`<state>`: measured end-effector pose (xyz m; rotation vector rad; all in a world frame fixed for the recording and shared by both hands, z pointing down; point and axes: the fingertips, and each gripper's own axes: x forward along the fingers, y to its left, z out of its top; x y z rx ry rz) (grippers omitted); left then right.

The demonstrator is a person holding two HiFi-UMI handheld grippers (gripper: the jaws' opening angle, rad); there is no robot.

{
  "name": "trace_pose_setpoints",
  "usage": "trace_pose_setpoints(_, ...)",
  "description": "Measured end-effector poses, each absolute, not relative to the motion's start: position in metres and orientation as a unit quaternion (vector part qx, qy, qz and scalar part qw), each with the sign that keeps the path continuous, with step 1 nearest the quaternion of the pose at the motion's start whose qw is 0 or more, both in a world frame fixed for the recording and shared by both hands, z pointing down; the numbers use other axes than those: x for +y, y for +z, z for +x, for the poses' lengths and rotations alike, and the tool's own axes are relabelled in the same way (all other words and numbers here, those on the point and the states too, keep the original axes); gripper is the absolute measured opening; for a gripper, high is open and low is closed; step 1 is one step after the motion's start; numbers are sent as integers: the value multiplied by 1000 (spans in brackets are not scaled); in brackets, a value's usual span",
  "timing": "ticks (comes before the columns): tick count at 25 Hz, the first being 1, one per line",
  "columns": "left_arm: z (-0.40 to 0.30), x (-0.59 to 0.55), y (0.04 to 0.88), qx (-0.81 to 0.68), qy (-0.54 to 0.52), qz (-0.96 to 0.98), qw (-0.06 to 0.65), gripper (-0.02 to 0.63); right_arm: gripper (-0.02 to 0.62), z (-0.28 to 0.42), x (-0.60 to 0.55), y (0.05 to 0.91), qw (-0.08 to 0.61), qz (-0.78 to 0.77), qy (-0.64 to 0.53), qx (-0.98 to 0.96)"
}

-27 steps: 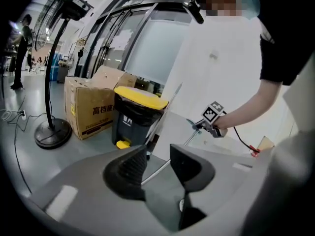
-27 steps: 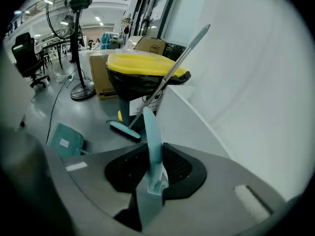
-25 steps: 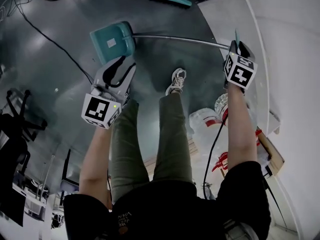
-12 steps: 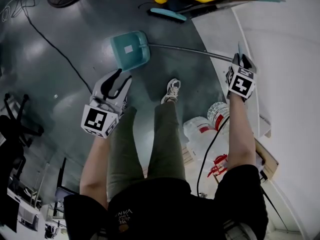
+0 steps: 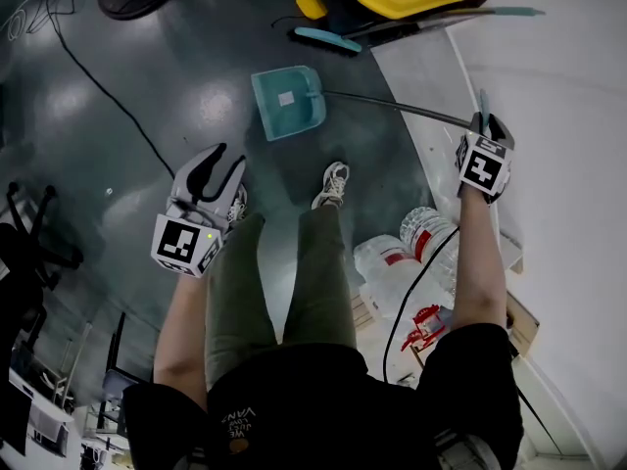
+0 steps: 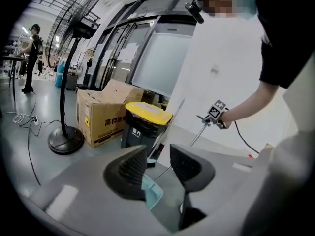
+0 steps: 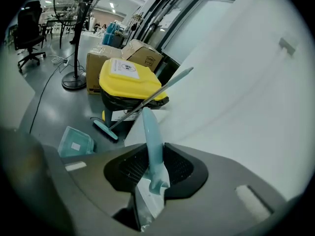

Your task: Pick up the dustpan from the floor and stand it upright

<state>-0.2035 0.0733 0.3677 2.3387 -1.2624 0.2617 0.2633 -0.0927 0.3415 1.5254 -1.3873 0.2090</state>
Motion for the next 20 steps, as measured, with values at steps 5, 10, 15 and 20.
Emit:
trace_pose_setpoints(5,-208,77,359,-467,94,846,239,163,89,268,-100,327,518,632,73,-572)
trace_pose_setpoints(10,-208,77,349,-467,96,846,238,163,92,280,-103,321,520,636,70,-566)
trace_pose_setpoints(15,-204,72,339,-462,101,850,235,163,95,286,-106,316,524,634,54,-566)
trace_pose_setpoints(20,-204,68,329,-460,106,852,228,163,99,295,-106,311,531,637,48,-557)
